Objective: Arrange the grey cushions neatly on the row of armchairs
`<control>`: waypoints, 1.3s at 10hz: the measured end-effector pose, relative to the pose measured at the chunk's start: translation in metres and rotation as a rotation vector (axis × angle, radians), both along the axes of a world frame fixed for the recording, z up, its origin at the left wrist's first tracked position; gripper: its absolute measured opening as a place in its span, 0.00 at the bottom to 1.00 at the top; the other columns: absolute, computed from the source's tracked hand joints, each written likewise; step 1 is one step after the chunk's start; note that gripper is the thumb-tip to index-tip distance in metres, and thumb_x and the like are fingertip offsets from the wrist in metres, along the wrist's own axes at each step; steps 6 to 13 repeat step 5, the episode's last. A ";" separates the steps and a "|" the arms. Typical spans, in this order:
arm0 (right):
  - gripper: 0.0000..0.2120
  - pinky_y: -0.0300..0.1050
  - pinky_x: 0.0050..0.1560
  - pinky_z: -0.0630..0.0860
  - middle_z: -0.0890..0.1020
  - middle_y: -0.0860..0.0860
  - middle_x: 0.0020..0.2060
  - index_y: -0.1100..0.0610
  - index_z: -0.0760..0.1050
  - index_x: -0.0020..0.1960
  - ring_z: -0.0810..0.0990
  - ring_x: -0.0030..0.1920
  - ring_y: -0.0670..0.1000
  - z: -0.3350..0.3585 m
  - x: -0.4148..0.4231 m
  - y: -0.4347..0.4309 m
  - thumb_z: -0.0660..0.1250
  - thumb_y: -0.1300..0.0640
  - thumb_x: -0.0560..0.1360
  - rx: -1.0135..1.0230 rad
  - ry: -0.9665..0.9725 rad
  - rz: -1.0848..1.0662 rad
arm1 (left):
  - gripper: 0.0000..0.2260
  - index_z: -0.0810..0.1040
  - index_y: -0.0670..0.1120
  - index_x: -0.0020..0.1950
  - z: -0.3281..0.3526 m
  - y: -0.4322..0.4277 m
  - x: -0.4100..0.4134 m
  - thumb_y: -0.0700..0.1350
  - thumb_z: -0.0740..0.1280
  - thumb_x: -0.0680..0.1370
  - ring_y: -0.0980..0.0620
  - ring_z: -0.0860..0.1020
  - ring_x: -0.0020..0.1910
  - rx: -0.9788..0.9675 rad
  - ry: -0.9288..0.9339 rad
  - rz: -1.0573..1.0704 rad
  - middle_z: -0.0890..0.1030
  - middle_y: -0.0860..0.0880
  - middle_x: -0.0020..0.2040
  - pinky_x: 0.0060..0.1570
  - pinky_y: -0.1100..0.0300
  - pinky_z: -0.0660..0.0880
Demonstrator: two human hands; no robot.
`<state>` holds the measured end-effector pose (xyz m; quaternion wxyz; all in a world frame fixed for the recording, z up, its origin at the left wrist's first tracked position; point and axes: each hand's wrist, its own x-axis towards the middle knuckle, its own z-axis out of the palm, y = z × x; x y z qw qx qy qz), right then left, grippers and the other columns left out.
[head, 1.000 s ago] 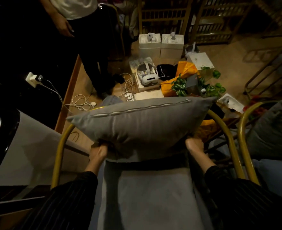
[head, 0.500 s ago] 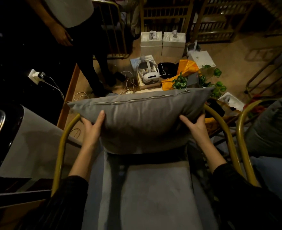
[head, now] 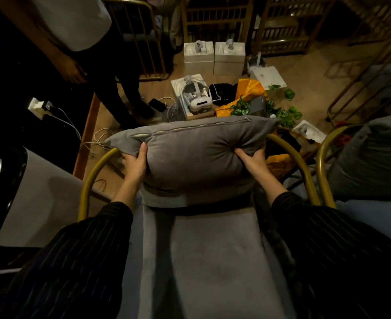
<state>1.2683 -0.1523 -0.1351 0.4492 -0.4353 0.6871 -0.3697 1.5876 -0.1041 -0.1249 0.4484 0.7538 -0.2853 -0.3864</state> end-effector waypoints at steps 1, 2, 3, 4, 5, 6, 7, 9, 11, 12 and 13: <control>0.46 0.51 0.75 0.58 0.60 0.58 0.76 0.61 0.49 0.77 0.60 0.76 0.58 0.009 -0.003 0.010 0.71 0.46 0.72 0.054 0.050 0.020 | 0.41 0.44 0.50 0.79 0.012 0.005 -0.011 0.62 0.63 0.76 0.36 0.57 0.77 0.048 -0.068 0.126 0.54 0.39 0.79 0.74 0.40 0.57; 0.40 0.52 0.72 0.63 0.66 0.59 0.73 0.61 0.55 0.76 0.65 0.73 0.60 0.019 -0.008 0.034 0.67 0.42 0.73 0.124 0.111 0.013 | 0.43 0.46 0.45 0.79 0.023 0.021 -0.024 0.62 0.65 0.74 0.37 0.59 0.76 0.038 -0.039 0.277 0.57 0.39 0.78 0.74 0.41 0.60; 0.29 0.51 0.66 0.70 0.75 0.60 0.66 0.62 0.68 0.70 0.72 0.68 0.61 0.030 -0.015 0.067 0.66 0.46 0.75 0.178 0.151 0.067 | 0.40 0.51 0.42 0.78 0.039 0.047 -0.047 0.63 0.62 0.76 0.38 0.63 0.74 0.014 0.017 0.364 0.62 0.40 0.76 0.72 0.44 0.63; 0.24 0.49 0.63 0.71 0.78 0.59 0.63 0.61 0.73 0.66 0.75 0.65 0.60 0.039 -0.028 0.109 0.66 0.48 0.76 0.224 0.203 0.138 | 0.30 0.58 0.40 0.77 0.041 0.084 -0.083 0.55 0.59 0.81 0.39 0.64 0.74 0.011 -0.015 0.320 0.64 0.38 0.75 0.72 0.48 0.61; 0.24 0.46 0.62 0.70 0.78 0.59 0.63 0.63 0.72 0.67 0.74 0.66 0.59 0.042 -0.044 0.160 0.67 0.50 0.76 0.266 0.238 0.153 | 0.23 0.68 0.34 0.70 0.036 0.125 -0.130 0.49 0.60 0.82 0.38 0.70 0.69 0.119 0.026 0.129 0.72 0.35 0.69 0.67 0.50 0.65; 0.24 0.46 0.62 0.70 0.78 0.59 0.63 0.63 0.72 0.67 0.74 0.66 0.59 0.042 -0.044 0.160 0.67 0.50 0.76 0.266 0.238 0.153 | 0.23 0.68 0.34 0.70 0.036 0.125 -0.130 0.49 0.60 0.82 0.38 0.70 0.69 0.119 0.026 0.129 0.72 0.35 0.69 0.67 0.50 0.65; 0.24 0.46 0.62 0.70 0.78 0.59 0.63 0.63 0.72 0.67 0.74 0.66 0.59 0.042 -0.044 0.160 0.67 0.50 0.76 0.266 0.238 0.153 | 0.23 0.68 0.34 0.70 0.036 0.125 -0.130 0.49 0.60 0.82 0.38 0.70 0.69 0.119 0.026 0.129 0.72 0.35 0.69 0.67 0.50 0.65; 0.24 0.46 0.62 0.70 0.78 0.59 0.63 0.63 0.72 0.67 0.74 0.66 0.59 0.042 -0.044 0.160 0.67 0.50 0.76 0.266 0.238 0.153 | 0.23 0.68 0.34 0.70 0.036 0.125 -0.130 0.49 0.60 0.82 0.38 0.70 0.69 0.119 0.026 0.129 0.72 0.35 0.69 0.67 0.50 0.65; 0.24 0.46 0.62 0.70 0.78 0.59 0.63 0.63 0.72 0.67 0.74 0.66 0.59 0.042 -0.044 0.160 0.67 0.50 0.76 0.266 0.238 0.153 | 0.23 0.68 0.34 0.70 0.036 0.125 -0.130 0.49 0.60 0.82 0.38 0.70 0.69 0.119 0.026 0.129 0.72 0.35 0.69 0.67 0.50 0.65; 0.24 0.46 0.62 0.70 0.78 0.59 0.63 0.63 0.72 0.67 0.74 0.66 0.59 0.042 -0.044 0.160 0.67 0.50 0.76 0.266 0.238 0.153 | 0.23 0.68 0.34 0.70 0.036 0.125 -0.130 0.49 0.60 0.82 0.38 0.70 0.69 0.119 0.026 0.129 0.72 0.35 0.69 0.67 0.50 0.65; 0.24 0.46 0.62 0.70 0.78 0.59 0.63 0.63 0.72 0.67 0.74 0.66 0.59 0.042 -0.044 0.160 0.67 0.50 0.76 0.266 0.238 0.153 | 0.23 0.68 0.34 0.70 0.036 0.125 -0.130 0.49 0.60 0.82 0.38 0.70 0.69 0.119 0.026 0.129 0.72 0.35 0.69 0.67 0.50 0.65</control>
